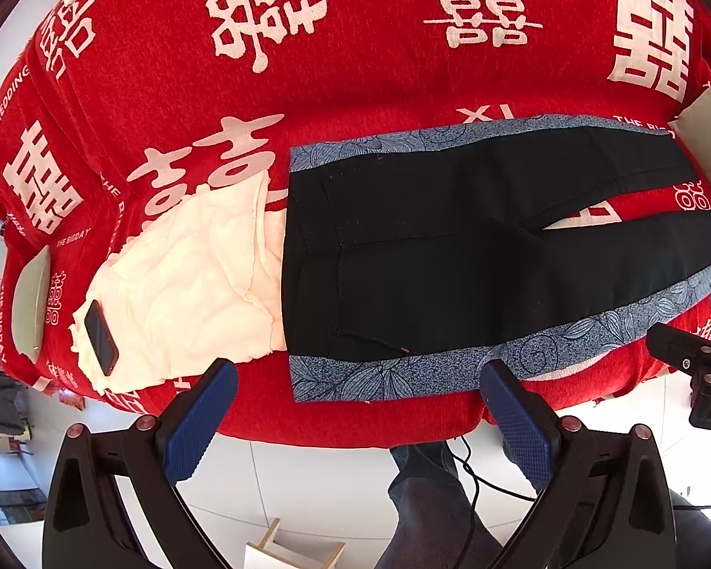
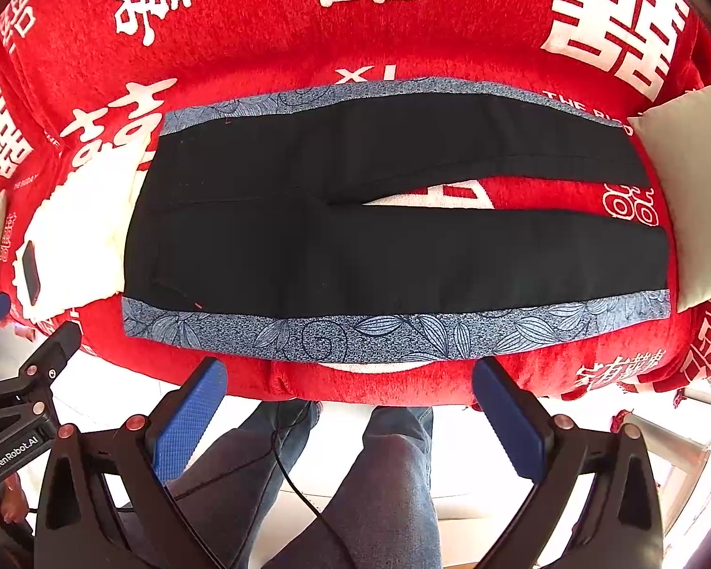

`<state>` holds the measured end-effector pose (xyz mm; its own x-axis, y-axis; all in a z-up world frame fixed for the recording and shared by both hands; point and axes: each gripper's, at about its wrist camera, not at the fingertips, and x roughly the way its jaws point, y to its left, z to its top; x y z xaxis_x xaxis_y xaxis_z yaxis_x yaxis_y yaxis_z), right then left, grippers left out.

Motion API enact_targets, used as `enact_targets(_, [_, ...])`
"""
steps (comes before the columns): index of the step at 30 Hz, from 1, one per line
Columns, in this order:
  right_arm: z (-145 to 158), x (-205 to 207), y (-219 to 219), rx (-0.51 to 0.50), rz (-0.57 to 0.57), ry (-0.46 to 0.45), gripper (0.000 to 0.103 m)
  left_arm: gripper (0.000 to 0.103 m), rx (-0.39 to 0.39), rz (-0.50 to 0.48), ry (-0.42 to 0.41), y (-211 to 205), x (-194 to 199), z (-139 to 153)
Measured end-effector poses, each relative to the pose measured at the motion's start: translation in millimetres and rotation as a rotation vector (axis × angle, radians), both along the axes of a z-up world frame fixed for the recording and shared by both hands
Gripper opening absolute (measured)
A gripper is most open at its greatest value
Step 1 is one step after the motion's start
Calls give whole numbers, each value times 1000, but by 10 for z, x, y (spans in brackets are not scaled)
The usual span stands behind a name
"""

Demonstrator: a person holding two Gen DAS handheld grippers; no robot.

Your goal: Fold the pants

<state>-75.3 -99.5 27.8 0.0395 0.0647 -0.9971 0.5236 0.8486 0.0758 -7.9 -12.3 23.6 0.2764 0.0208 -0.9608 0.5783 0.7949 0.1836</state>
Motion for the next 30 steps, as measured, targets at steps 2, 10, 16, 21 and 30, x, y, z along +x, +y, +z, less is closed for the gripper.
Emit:
enact_targets(2, [3, -2, 9, -3, 3, -1, 103, 102, 0, 1, 1, 0, 0, -1])
enact_targets(10, [19, 2, 24, -12, 9, -6, 103, 102, 2, -9, 2, 8, -10, -4])
enact_targets(16, [32, 1, 25, -15, 8, -7, 103, 102, 8, -12, 3, -17, -42, -7])
enact_targets(21, [34, 0, 26, -15, 8, -8, 103, 102, 14, -7, 6, -16, -40, -20])
enact_targets(30, [48, -14, 11, -18, 4, -16, 103, 102, 6, -24, 0, -49, -63, -3])
